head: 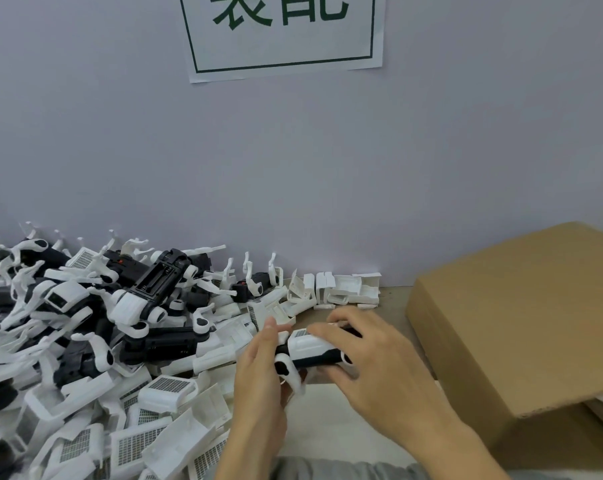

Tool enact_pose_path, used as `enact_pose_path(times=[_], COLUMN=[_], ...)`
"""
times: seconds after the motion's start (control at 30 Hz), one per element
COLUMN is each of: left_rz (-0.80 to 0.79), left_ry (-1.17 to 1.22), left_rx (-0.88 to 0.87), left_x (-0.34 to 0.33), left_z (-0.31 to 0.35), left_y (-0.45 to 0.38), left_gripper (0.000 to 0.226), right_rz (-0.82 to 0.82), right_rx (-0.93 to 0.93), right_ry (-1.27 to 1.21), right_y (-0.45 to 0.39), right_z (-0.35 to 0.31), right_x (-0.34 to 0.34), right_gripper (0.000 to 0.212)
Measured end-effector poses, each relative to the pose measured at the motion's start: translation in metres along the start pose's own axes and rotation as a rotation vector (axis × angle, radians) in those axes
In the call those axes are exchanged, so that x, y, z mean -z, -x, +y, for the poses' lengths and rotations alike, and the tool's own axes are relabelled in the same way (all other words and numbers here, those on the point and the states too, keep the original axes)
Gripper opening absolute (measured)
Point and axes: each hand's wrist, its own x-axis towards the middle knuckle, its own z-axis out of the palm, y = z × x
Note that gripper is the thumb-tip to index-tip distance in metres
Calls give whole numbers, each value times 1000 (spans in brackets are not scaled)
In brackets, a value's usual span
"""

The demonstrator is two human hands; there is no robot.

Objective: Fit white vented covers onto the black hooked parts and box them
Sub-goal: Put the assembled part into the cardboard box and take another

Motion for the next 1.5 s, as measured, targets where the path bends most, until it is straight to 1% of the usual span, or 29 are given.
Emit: enact_pose_path(times=[0.07,0.13,0.17,0.2,0.23,0.27,0.3,0.33,0.37,0.4,0.47,0.63,0.67,0.73,0.77,0.8,0.87,0.93,1.0,1.07,1.13,1.17,1.2,1.23,1.27,1.33,1.4,1.47,1.5], left_rz=[13,32,36,43,49,50,48,46,44,42,33,42,45,51,53,54,56,54,46,34,21,16,11,7,5,3,-5,-17,-22], left_ry=[25,61,53,40,32,30,26,18,4,-10,-21,-30,-35,-38,-37,-39,-46,-55,-94,-173,-253,-281,-300,-315,-326,-334,-336,-345,-350], left_rx=[23,26,12,-5,-15,-21,-24,-20,-15,-13,-7,-12,-16,-21,-22,-21,-14,2,21,37,44,43,38,32,28,30,29,23,21], left_x=[-1,-3,-3,-2,0,2,2,2,1,0,-1,0,0,0,-1,-1,-2,-3,-5,-5,-5,-5,-5,-6,-6,-6,-6,-6,-5], left_z=[-2,-2,-2,-2,-2,-2,-2,-2,-2,-2,-2,-3,-3,-3,-3,-4,-5,-5,-6,-9,-12,-13,-13,-13,-13,-12,-10,-9,-9], left_y=[-1,-3,-4,-5,-6,-7,-6,-6,-5,-5,-5,-3,-3,-2,-2,-2,-2,-2,-3,-4,-4,-3,-3,-3,-2,-2,-1,0,1], left_gripper=[49,50,49,48,47,45,44,42,38,35,32,33,34,34,34,33,31,27,23,21,21,21,21,21,21,21,22,23,23], right_rz=[-28,-39,-19,11,55,122,195,277,367,456,634,1233,1313,1370,1335,1256,1044,831,589,304,17,-86,-150,-184,-200,-201,-223,-292,-330], right_rx=[30,-31,-100,-210,-350,-499,-642,-753,-824,-855,-866,-852,-843,-814,-794,-784,-803,-867,-915,-893,-785,-709,-631,-559,-503,-439,-410,-380,-356], right_ry=[52,43,-28,-165,-361,-596,-855,-1112,-1333,-1472,-1554,-1566,-1583,-1632,-1659,-1672,-1634,-1524,-1340,-1126,-899,-798,-715,-649,-588,-481,-419,-343,-301], right_y=[1,2,1,-1,-4,-8,-12,-16,-19,-22,-27,-36,-34,-31,-30,-30,-31,-34,-37,-47,-61,-69,-78,-88,-99,-122,-141,-154,-158], right_z=[5,19,26,32,37,41,46,52,58,65,81,128,137,151,154,153,146,131,109,82,53,40,28,17,9,-5,-12,-14,-14], right_x=[5,16,22,30,37,45,53,61,69,78,95,137,144,150,149,145,128,103,76,48,19,5,-10,-24,-37,-59,-78,-94,-100], right_gripper=[43,40,38,33,23,12,10,15,19,22,22,18,24,43,50,52,50,45,35,23,18,15,15,20,29,47,59,59,53])
